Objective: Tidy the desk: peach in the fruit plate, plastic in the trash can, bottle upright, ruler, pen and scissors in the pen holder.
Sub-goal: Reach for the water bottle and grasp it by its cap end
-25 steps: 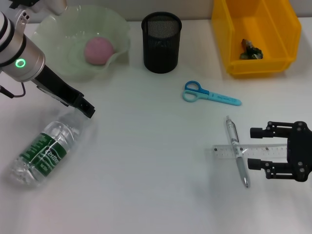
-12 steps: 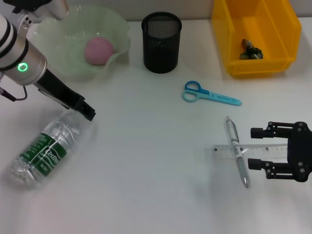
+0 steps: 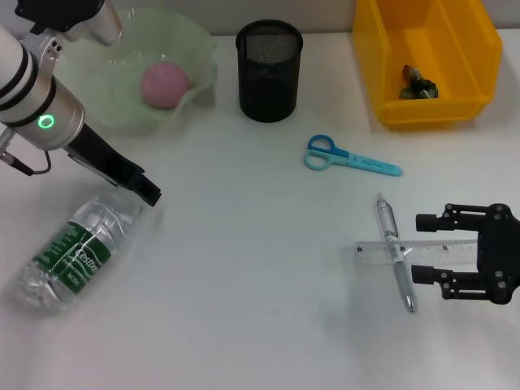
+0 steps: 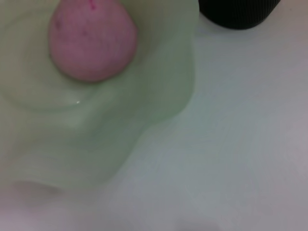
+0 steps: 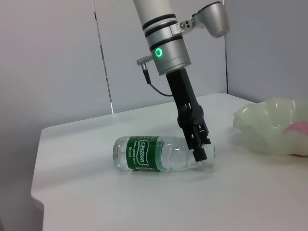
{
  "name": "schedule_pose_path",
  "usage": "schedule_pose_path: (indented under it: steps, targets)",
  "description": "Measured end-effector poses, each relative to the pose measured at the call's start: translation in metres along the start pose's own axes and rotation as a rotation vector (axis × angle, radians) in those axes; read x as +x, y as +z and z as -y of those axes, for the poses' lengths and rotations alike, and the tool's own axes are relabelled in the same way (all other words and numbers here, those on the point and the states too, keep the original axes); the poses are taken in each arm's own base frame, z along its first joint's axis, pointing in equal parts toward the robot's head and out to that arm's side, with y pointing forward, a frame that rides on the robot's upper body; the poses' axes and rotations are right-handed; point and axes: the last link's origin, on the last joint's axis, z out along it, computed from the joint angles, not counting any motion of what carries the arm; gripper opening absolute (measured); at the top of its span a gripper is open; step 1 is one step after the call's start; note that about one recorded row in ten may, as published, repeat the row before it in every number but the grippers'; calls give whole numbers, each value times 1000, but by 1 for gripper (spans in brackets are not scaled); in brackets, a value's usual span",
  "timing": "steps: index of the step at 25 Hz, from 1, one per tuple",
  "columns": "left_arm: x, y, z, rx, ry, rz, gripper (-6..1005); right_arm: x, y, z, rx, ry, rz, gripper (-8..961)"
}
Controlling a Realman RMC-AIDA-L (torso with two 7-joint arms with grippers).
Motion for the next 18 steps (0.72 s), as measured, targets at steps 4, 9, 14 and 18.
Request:
schedule_pose_path:
  steps: [4,9,14,18]
  targets:
    - [-1,3,0,-2,-4,3,741,0,0,0,1,2,1,700]
    - [-1,5,0,8,4,6,741,1,0,0,1,3,1,700]
    - [-2,5,1,10,5,8,741,1,0,0,1,3,1,700]
    - [-2,6,0,13,11,13,741,1,0,-1,1,4,2,700]
